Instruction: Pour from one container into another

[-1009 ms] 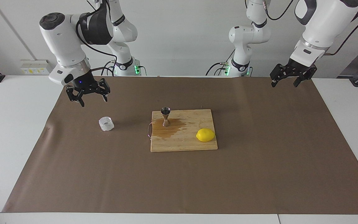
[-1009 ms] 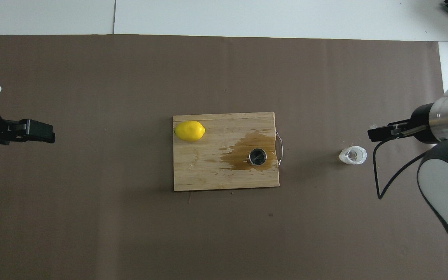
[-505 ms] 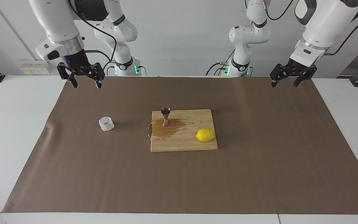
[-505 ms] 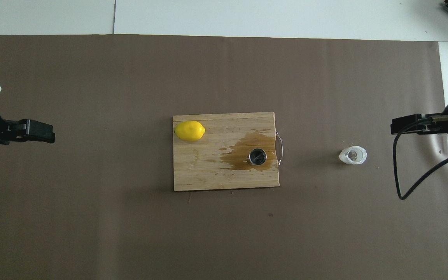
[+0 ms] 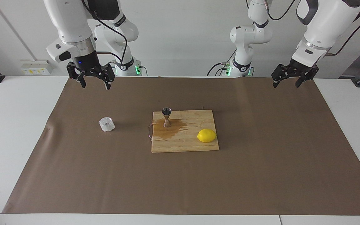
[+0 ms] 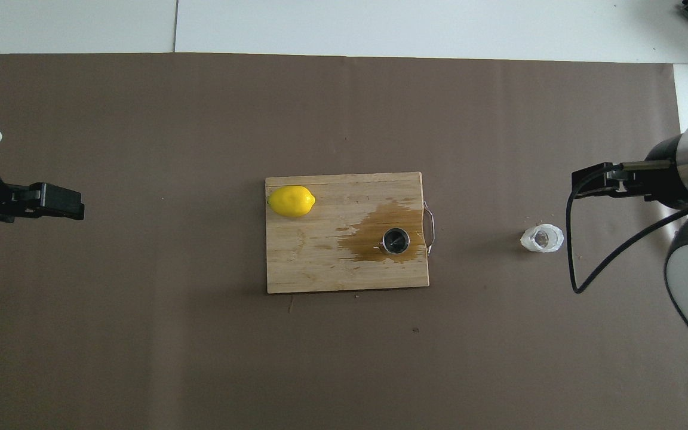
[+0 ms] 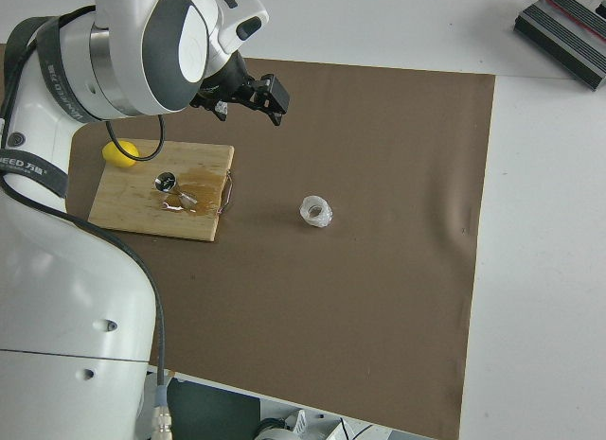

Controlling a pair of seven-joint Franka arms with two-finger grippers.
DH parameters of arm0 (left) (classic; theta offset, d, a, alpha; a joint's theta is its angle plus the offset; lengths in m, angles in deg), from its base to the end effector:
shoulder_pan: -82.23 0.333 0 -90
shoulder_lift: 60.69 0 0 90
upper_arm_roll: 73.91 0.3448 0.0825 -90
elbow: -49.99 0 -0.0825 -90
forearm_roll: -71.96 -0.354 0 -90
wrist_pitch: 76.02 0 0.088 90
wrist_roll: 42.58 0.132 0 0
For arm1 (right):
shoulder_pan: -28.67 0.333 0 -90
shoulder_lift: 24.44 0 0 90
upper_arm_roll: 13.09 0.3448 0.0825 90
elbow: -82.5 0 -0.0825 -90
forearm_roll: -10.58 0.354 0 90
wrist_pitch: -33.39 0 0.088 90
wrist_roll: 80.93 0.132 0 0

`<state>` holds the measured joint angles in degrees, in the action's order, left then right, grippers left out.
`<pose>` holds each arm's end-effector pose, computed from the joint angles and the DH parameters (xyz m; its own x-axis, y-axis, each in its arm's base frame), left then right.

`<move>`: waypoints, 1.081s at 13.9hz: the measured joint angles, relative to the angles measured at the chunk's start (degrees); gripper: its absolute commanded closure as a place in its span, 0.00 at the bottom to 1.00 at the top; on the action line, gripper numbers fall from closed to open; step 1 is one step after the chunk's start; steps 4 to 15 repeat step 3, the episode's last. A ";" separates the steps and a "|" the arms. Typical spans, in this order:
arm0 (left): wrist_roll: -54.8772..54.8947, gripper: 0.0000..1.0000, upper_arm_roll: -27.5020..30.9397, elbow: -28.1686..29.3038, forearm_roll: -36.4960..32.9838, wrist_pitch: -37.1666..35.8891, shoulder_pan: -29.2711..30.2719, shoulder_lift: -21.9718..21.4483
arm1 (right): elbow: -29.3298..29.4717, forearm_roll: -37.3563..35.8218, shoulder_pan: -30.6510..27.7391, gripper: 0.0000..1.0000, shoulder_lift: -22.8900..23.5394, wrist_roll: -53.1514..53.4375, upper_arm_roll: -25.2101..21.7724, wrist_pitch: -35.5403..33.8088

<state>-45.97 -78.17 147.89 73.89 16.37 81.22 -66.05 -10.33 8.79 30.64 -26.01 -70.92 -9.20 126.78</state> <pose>0.4923 -0.0516 0.6184 0.9995 -0.0311 -0.0045 -0.0310 -0.9992 0.0265 0.5192 0.0499 0.6260 0.9966 -0.0705 0.0423 -0.0716 -0.9971 0.0261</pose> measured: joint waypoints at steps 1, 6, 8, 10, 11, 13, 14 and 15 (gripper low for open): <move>0.00 0.00 0.00 0.00 0.00 0.00 0.00 0.00 | -0.13 0.82 -0.59 0.00 0.00 -0.26 -0.06 0.05; 0.00 0.00 0.00 0.00 0.00 0.00 0.00 0.00 | -0.35 1.30 -1.28 0.00 0.00 -0.80 -0.15 0.14; 0.00 0.00 0.00 0.00 0.00 0.00 0.00 0.00 | -0.35 1.30 -1.28 0.00 0.00 -0.80 -0.15 0.14; 0.00 0.00 0.00 0.00 0.00 0.00 0.00 0.00 | -0.35 1.30 -1.28 0.00 0.00 -0.80 -0.15 0.14; 0.00 0.00 0.00 0.00 0.00 0.00 0.00 0.00 | -0.35 1.30 -1.28 0.00 0.00 -0.80 -0.15 0.14; 0.00 0.00 0.00 0.00 0.00 0.00 0.00 0.00 | -0.35 1.30 -1.28 0.00 0.00 -0.80 -0.15 0.14; 0.00 0.00 0.00 0.00 0.00 0.00 0.00 0.00 | -0.35 1.30 -1.28 0.00 0.00 -0.80 -0.15 0.14; 0.00 0.00 0.00 0.00 0.00 0.00 0.00 0.00 | -0.35 1.30 -1.28 0.00 0.00 -0.80 -0.15 0.14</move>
